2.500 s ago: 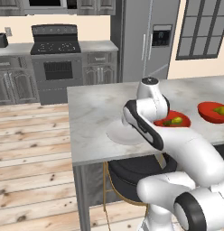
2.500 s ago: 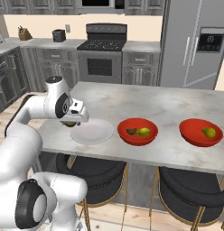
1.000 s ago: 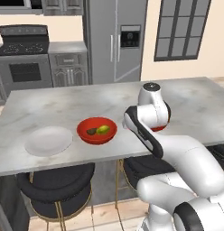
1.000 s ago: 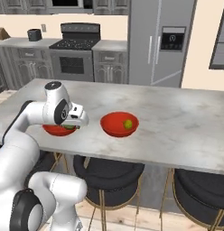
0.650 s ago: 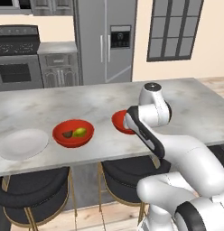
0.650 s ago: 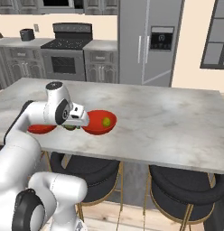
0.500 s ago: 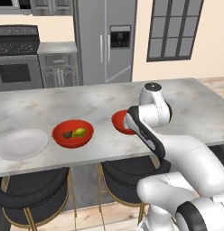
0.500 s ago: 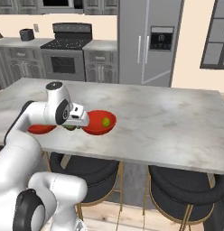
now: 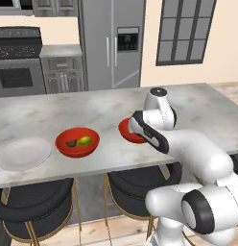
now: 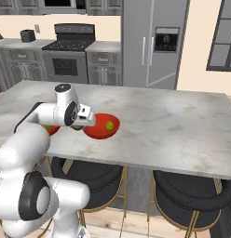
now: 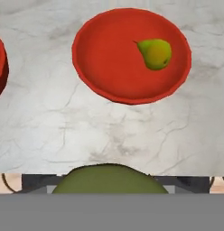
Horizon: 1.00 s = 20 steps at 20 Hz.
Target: Take the fruits from the plate on the dining counter and place two fruits in each bowl.
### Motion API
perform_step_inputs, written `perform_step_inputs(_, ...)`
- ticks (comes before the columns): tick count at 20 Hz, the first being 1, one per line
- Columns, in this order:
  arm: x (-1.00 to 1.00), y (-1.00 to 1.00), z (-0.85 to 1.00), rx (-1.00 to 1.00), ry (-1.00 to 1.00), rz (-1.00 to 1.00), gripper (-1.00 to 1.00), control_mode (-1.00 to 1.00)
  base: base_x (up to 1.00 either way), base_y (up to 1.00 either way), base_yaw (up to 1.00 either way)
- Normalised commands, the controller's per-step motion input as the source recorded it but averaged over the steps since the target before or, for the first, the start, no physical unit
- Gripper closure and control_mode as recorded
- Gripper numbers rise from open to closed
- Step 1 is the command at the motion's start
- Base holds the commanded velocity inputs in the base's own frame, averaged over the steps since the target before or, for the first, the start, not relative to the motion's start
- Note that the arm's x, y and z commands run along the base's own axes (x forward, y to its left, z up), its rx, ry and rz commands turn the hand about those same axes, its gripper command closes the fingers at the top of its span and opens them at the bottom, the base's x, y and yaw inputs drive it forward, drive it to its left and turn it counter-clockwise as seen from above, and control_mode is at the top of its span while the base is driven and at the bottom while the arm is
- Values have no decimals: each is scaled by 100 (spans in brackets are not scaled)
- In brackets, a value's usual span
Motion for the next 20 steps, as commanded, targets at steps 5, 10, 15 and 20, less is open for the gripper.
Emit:
perform_step_inputs(5,95,-8,0,10,12,2,100,-100,0,0,0)
perform_step_inputs(10,96,-6,-16,3,22,-16,100,-100,0,0,0)
perform_step_inputs(15,55,0,-50,-2,8,-25,100,-100,0,0,0)
perform_step_inputs(20,48,-4,-56,-1,18,-26,100,-100,0,0,0)
